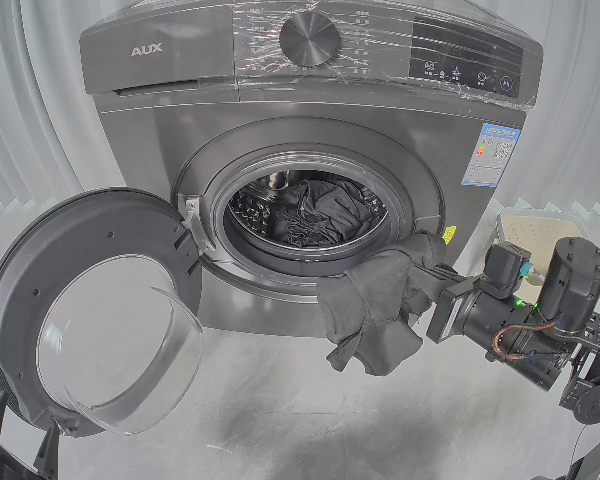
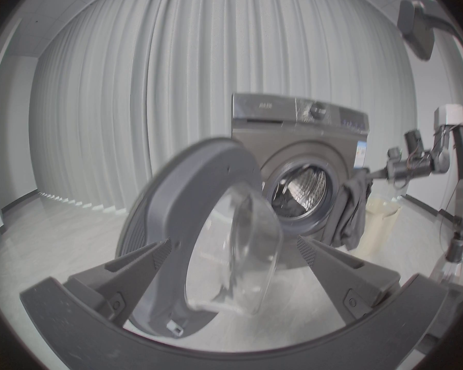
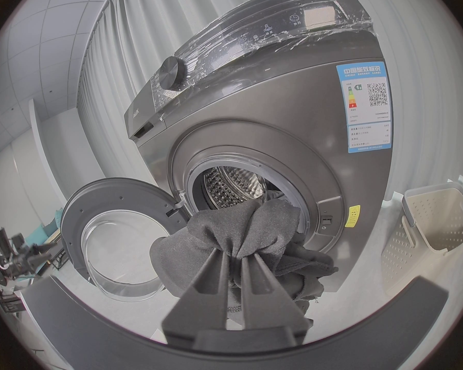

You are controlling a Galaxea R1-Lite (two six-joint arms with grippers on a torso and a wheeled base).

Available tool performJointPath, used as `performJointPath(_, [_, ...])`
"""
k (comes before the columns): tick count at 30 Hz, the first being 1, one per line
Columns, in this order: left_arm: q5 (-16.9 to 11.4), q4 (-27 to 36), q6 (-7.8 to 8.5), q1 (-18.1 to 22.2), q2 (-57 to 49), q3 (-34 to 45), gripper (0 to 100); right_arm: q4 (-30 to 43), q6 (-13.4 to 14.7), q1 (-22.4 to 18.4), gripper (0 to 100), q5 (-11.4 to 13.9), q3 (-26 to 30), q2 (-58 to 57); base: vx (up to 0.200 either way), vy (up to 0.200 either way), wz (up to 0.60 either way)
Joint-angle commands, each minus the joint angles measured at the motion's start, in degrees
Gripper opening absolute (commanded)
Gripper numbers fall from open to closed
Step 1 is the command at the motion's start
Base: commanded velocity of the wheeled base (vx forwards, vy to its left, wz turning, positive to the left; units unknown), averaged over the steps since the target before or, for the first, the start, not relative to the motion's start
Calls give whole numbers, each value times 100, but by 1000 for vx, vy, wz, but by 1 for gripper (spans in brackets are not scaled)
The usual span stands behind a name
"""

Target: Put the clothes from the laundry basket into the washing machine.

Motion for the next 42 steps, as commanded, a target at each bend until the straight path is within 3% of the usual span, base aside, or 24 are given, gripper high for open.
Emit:
performJointPath(1, [-404, -144, -170, -48, 167, -1440, 100, -264, -4, 236, 0, -76, -39, 303, 0, 0, 0])
performJointPath(2, [-896, 129, -153, -13, 501, -1765, 100, -325, -4, 297, 0, -84, -197, 408, 0, 0, 0])
performJointPath(3, [-1168, 208, -153, 22, 668, -1800, 100, -334, -4, 306, 0, -102, -329, 496, 0, 0, 0])
performJointPath(4, [-1274, 243, -153, 31, 739, -1792, 100, -334, -4, 297, 0, -111, -390, 540, 0, 0, 0])
performJointPath(5, [-1564, 252, -153, 75, 1081, -1712, 100, -334, -4, 271, 0, -163, -566, 681, 0, 0, 0])
performJointPath(7, [-1757, 155, -144, 84, 1609, -1545, 100, -316, -4, 253, 0, -225, -839, 839, 0, 0, 0])
performJointPath(14, [-1898, -996, -56, -101, 2839, -1185, 100, -308, 32, 289, 0, -330, -1498, 1270, 0, 0, 0])
performJointPath(19, [-2153, -1577, -56, -760, 3973, -1203, 100, -325, 260, 315, 0, -286, -1920, 1551, 0, 0, 0])
performJointPath(27, [-2170, -2816, -47, -1551, 5573, -1212, 100, -448, 313, 253, 0, -269, -1990, 1665, 0, 0, 0])
performJointPath(30, [-2170, -3457, -30, -2025, 6364, -1273, 100, -439, 322, 245, 0, -286, -1981, 1656, 0, 0, 0])
performJointPath(35, [-2232, -3598, -3, -2614, 7155, -1528, 100, -448, 410, 245, 0, -330, -1964, 1665, 0, 0, 0])
performJointPath(40, [-2320, -3624, -3, -2667, 7629, -1809, 100, -457, 489, 253, 0, -330, -1964, 1674, 0, 0, 0])
performJointPath(42, [-2407, -3914, -12, -2772, 8165, -2126, 100, -492, 497, 236, 0, -330, -1955, 1709, 0, 0, 0])
